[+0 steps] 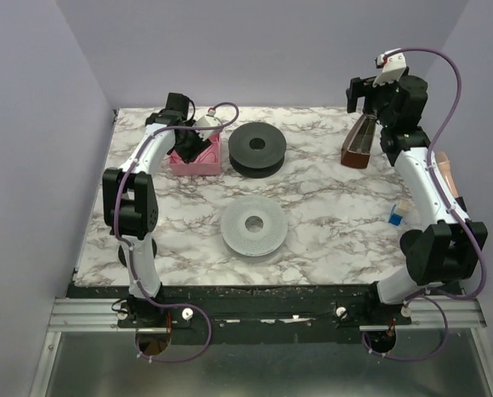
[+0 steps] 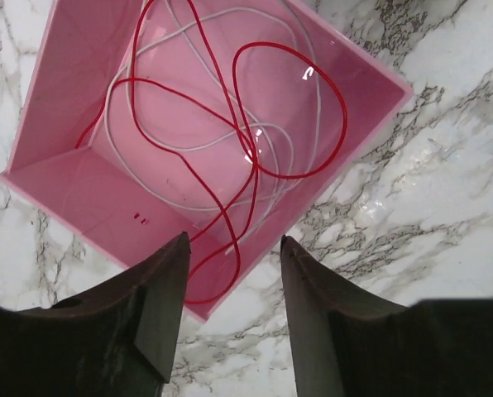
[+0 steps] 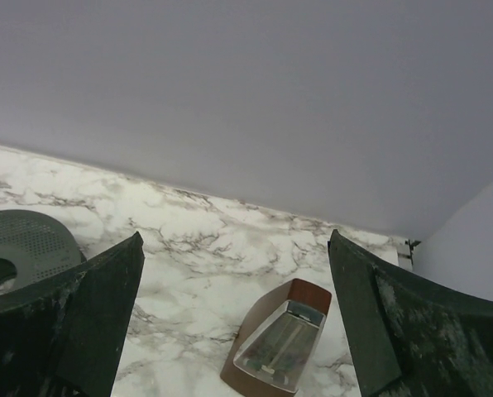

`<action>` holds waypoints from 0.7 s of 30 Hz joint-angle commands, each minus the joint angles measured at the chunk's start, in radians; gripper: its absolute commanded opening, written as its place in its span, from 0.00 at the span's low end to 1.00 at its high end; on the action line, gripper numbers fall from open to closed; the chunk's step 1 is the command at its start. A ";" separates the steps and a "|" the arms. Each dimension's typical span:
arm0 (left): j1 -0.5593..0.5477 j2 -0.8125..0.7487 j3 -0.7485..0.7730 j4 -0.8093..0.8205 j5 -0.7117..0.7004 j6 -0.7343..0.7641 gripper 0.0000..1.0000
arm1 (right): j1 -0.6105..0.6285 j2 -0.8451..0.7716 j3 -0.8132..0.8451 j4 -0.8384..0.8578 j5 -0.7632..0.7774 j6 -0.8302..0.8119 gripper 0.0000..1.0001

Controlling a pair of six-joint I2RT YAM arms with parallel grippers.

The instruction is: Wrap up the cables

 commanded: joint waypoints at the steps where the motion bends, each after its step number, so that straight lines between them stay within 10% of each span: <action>1: -0.018 0.117 0.171 -0.151 -0.102 0.026 0.52 | 0.027 -0.073 -0.018 -0.039 -0.131 0.002 1.00; 21: -0.017 0.200 0.191 -0.129 -0.212 0.008 0.41 | 0.111 -0.146 -0.050 -0.013 -0.146 -0.036 1.00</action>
